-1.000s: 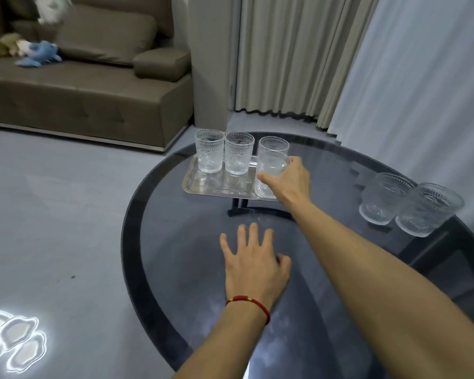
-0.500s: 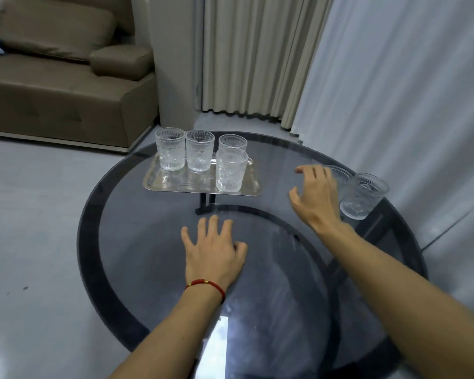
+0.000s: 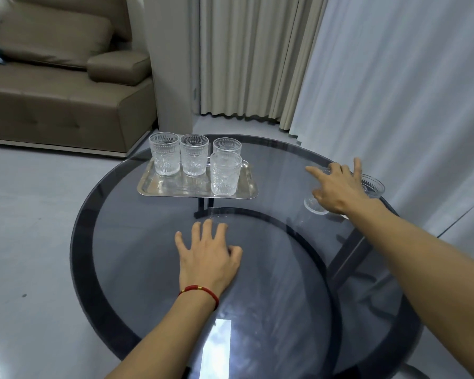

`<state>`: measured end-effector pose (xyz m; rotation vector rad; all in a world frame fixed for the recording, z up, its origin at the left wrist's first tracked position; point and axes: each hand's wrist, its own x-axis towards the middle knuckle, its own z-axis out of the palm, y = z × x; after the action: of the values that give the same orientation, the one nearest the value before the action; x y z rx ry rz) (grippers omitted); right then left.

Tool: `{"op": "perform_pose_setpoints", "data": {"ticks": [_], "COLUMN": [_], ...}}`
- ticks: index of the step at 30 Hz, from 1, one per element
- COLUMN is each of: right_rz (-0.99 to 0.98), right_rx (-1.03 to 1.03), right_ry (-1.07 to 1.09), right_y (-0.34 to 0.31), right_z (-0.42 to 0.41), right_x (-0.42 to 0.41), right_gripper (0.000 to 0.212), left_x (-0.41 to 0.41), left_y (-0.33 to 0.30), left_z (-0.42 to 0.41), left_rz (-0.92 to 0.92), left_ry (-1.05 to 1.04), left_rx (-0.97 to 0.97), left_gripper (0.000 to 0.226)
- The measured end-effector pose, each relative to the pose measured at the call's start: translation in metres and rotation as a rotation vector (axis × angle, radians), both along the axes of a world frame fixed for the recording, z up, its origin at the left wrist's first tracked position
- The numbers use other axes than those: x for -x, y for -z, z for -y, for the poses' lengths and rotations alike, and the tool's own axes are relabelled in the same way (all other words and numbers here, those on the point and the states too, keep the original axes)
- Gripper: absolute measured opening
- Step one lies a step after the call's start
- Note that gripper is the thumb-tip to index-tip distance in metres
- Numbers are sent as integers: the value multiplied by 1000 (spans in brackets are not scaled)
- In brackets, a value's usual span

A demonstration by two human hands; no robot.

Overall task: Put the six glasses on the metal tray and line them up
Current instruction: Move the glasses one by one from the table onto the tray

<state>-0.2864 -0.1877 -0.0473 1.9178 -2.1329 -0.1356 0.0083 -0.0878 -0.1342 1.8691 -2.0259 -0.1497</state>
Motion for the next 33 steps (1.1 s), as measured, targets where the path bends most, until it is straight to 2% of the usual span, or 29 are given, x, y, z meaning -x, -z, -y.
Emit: {"op": "perform_pose_setpoints", "data": {"ticks": [3, 6, 8, 11, 14, 18, 21, 26, 33], "right_rz": [120, 458, 594, 616, 598, 717, 839, 690, 467], "right_rx": [29, 22, -48, -153, -167, -42, 81, 127, 75], "right_ry": [-73, -134, -159, -216, -355, -564, -620, -552, -413], "right_y": [-4, -6, -3, 0, -9, -26, -37, -40, -12], "right_z": [-5, -14, -22, -33, -41, -36, -12, 40, 83], "right_x": [-4, -18, -30, -49, -78, -139, -187, -241, -255], "right_gripper": [68, 79, 79, 79, 82, 82, 79, 80, 81], "left_x": [0, 0, 0, 0, 1, -2, -4, -4, -4], "left_y": [0, -1, -2, -3, -5, -5, -8, -9, -7], "left_z": [0, -1, -1, -3, -2, -2, -2, -1, -1], "left_rz": [1, 1, 0, -13, -31, -132, -183, -136, -92], "left_ry": [-1, -2, -4, -4, -1, -42, -98, -96, -82], "left_rx": [-5, -8, -9, -10, -17, -22, -21, -33, -46], "left_gripper": [47, 47, 47, 48, 49, 48, 47, 40, 41]}}
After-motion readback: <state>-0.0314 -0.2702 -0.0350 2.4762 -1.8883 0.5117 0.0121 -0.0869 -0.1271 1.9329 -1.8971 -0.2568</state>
